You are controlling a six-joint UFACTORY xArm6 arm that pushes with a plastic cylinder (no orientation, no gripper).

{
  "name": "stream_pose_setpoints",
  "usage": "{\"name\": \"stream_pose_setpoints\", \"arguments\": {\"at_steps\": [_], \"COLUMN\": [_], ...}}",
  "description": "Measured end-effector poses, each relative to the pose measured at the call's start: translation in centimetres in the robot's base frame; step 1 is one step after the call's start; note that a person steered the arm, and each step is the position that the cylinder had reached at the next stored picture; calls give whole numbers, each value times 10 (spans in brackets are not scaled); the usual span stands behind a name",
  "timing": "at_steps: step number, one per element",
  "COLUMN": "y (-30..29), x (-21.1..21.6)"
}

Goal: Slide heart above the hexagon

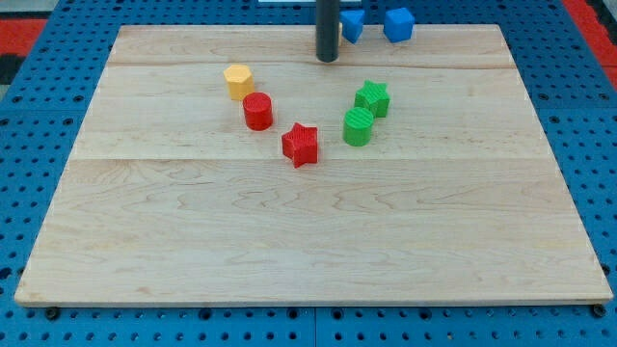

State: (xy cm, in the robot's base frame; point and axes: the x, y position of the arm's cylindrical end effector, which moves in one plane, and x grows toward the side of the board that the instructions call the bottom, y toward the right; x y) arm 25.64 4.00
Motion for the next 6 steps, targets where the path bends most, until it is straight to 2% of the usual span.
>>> {"name": "stream_pose_setpoints", "arguments": {"at_steps": [1,2,3,5,6], "y": [46,23,-39,-115,-127], "x": [-30,-50,-42,-28,-58]}}
